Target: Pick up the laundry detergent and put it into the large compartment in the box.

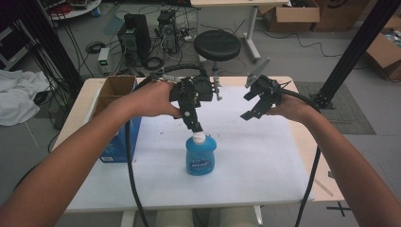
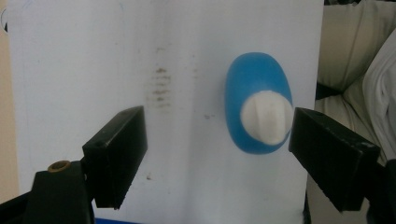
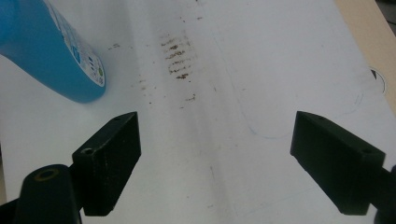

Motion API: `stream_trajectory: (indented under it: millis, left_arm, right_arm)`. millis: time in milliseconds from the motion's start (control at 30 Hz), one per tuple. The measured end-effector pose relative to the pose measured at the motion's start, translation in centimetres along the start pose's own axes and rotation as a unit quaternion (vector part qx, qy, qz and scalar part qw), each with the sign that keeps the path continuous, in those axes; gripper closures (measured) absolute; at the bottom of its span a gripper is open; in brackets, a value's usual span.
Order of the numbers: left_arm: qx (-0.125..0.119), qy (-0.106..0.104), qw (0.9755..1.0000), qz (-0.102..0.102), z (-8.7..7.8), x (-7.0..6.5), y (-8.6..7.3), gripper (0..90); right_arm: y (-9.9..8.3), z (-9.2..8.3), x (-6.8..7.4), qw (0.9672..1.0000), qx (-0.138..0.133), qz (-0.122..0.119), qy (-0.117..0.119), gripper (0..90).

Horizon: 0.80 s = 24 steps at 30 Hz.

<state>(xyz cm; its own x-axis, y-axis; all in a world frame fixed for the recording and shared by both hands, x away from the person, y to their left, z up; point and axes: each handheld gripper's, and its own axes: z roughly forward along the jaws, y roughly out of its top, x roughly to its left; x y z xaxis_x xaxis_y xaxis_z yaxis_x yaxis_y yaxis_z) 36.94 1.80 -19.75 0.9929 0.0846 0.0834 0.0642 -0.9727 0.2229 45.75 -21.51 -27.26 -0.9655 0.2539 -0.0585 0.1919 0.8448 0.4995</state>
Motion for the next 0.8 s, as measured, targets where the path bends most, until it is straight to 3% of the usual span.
stream_trajectory:
  millis: [433,800]
  left_arm:
    - [0.011,-0.015,0.9998,0.006,2.0,-1.9,0.5,19.8]
    - [0.032,-0.028,0.9991,-0.006,4.7,-2.3,0.7,20.0]
  right_arm:
    - [0.3,0.0,0.3,1.0,0.0,-0.004,0.001,15.8]
    - [0.6,0.3,0.5,1.0,0.002,-0.008,0.002,15.8]
